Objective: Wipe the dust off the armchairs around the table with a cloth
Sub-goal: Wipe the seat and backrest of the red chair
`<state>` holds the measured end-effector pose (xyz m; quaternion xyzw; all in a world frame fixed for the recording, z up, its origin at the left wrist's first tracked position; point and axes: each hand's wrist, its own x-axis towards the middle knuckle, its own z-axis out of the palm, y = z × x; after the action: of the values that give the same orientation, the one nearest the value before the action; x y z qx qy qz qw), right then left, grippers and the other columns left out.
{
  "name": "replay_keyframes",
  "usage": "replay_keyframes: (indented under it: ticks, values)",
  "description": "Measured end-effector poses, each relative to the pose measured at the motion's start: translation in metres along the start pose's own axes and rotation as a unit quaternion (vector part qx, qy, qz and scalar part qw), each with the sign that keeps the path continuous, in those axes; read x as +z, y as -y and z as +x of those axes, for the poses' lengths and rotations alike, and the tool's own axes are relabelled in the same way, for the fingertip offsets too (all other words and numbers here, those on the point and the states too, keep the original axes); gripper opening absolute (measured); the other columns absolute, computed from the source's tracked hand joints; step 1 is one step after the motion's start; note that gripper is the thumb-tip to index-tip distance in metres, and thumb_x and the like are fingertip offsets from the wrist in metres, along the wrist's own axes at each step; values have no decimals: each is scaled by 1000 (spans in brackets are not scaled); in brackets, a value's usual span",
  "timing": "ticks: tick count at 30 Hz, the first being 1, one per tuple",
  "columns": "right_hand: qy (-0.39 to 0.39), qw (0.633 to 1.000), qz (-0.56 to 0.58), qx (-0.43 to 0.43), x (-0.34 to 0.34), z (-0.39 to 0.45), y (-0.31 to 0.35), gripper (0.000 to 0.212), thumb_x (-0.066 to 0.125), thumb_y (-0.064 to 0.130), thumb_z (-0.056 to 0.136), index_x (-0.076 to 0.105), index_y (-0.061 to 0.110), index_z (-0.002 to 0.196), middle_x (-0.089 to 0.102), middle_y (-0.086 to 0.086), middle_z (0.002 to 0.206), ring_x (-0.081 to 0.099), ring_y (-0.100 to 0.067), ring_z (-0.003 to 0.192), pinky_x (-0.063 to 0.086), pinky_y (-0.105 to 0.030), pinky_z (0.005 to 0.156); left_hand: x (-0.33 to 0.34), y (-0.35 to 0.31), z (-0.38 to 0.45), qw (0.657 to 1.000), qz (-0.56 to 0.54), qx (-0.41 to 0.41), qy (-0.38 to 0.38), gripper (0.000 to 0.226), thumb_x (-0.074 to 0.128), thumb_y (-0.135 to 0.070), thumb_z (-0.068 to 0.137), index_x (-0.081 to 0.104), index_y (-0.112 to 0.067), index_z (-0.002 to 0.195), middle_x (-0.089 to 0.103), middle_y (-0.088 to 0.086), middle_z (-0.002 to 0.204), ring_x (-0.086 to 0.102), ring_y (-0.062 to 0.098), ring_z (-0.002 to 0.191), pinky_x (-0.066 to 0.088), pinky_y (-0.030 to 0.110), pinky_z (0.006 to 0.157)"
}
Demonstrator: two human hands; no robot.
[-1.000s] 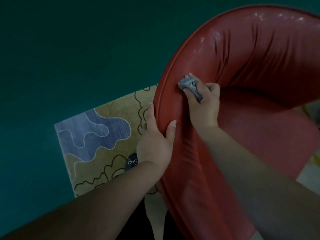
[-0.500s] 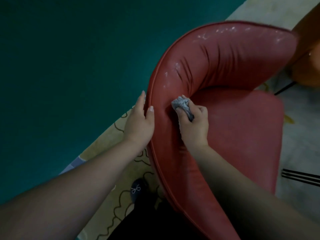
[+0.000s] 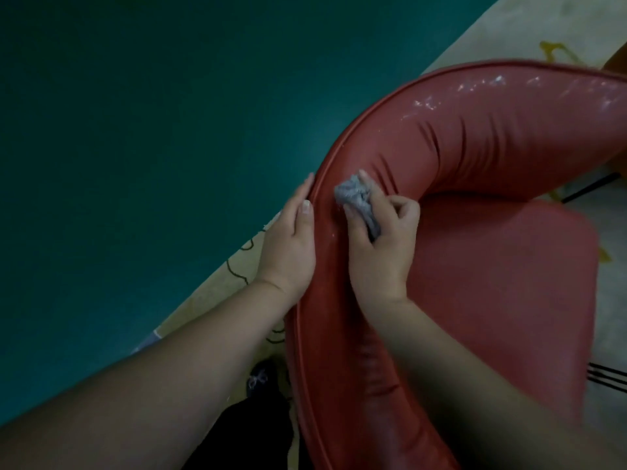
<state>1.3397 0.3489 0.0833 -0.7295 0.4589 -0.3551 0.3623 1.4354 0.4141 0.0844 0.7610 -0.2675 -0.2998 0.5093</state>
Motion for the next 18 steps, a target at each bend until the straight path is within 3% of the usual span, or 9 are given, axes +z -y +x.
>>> replay_keyframes:
  ticks: [7,12,18]
  values:
    - [21,999,-14,-25,3,8,5,48,67,13,86,55,27,131,37,0,99,46,-18,91,47,-34,92,1,4,1,1000,-21,-15,2,46,30,-36,97,43,-32,141,46,-17,141,38,-10,128,26,4,102]
    - [15,999,-26,-12,0,3,11,51,68,13,84,53,26,131,38,-2,98,45,-17,90,47,-34,88,1,2,-2,1000,-27,-3,-1,46,30,-31,97,43,-27,141,45,-16,140,39,-7,129,26,6,103]
    - [35,997,-64,-5,-2,-23,21,56,64,6,78,55,27,129,42,-5,98,47,-19,90,47,-35,86,0,2,-1,1000,-29,-9,3,46,29,-29,97,43,-30,140,41,-32,125,36,-31,109,26,-5,89]
